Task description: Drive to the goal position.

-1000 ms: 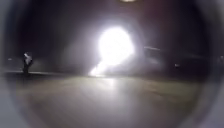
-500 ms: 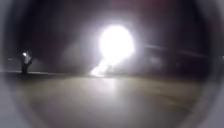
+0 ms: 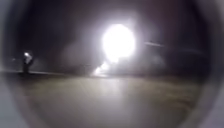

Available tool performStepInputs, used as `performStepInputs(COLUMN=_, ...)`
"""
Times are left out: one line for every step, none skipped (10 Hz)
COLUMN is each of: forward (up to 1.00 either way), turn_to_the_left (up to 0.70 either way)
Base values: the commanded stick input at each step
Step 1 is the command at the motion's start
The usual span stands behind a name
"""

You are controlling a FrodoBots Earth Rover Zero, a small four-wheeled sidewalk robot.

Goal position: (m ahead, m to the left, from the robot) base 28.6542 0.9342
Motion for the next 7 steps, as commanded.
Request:
performStepInputs(forward=1.00, turn_to_the_left=0.09)
performStepInputs(forward=1.00, turn_to_the_left=0.07)
performStepInputs(forward=1.00, turn_to_the_left=0.06)
performStepInputs(forward=1.00, turn_to_the_left=0.05)
performStepInputs(forward=1.00, turn_to_the_left=0.03)
performStepInputs(forward=1.00, turn_to_the_left=0.04)
performStepInputs(forward=1.00, turn_to_the_left=0.04)
